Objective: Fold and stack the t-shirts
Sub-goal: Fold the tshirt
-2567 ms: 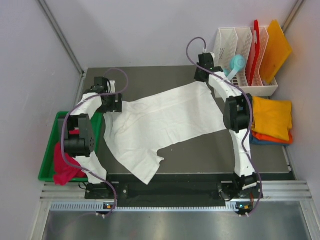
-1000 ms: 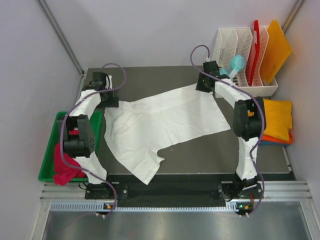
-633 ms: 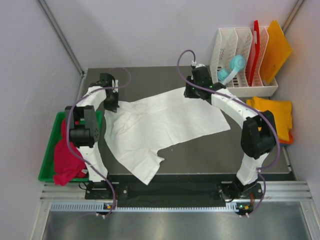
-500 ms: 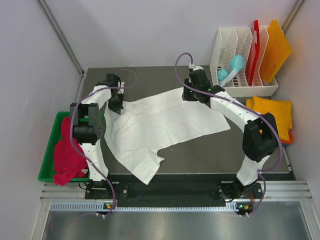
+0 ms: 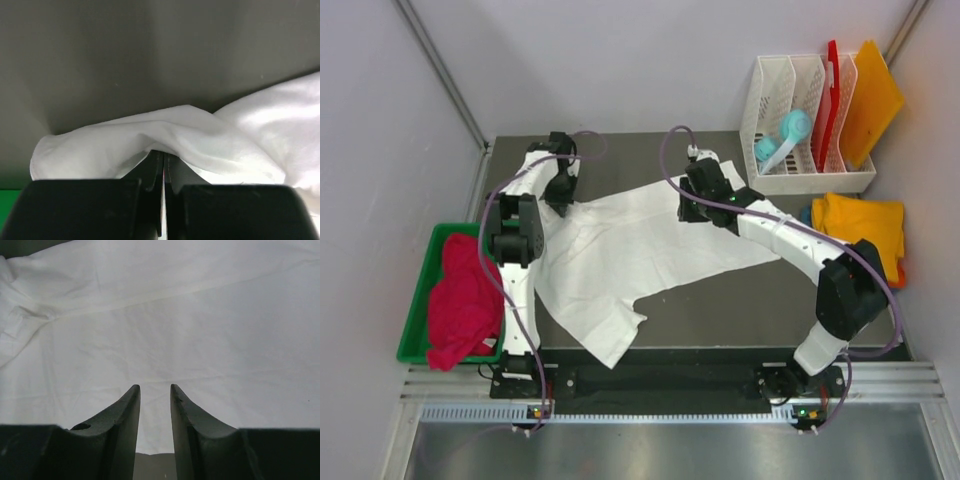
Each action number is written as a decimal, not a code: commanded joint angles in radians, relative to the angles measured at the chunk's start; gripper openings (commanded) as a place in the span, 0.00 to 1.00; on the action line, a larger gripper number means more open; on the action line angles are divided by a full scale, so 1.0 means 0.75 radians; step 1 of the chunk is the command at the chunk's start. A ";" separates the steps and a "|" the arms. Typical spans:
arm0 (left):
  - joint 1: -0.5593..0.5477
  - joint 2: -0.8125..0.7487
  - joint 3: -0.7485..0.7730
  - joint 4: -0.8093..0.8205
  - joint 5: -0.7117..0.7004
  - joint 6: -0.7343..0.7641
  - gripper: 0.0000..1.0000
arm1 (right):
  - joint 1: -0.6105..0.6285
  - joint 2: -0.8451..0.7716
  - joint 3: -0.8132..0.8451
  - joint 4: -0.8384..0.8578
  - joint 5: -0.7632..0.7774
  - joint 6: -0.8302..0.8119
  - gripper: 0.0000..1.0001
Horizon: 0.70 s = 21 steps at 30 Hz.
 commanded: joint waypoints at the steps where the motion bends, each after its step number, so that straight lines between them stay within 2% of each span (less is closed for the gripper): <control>1: 0.011 0.181 0.178 0.107 -0.105 0.055 0.00 | 0.011 -0.092 -0.027 -0.015 0.067 0.046 0.31; 7: 0.013 0.280 0.330 0.103 -0.164 0.098 0.00 | 0.013 -0.119 -0.066 -0.036 0.098 0.073 0.31; 11: 0.011 0.296 0.354 0.166 -0.230 0.161 0.00 | 0.013 -0.127 -0.082 -0.050 0.125 0.081 0.31; 15: 0.009 0.408 0.571 0.177 -0.285 0.237 0.01 | 0.013 -0.127 -0.086 -0.065 0.131 0.097 0.31; 18: -0.001 0.437 0.647 0.270 -0.334 0.306 0.14 | 0.015 -0.131 -0.107 -0.069 0.131 0.126 0.31; 19: -0.009 0.439 0.645 0.332 -0.342 0.341 0.25 | 0.017 -0.131 -0.111 -0.071 0.131 0.130 0.31; 21: -0.018 0.449 0.647 0.379 -0.355 0.368 0.38 | 0.032 -0.143 -0.123 -0.079 0.133 0.140 0.30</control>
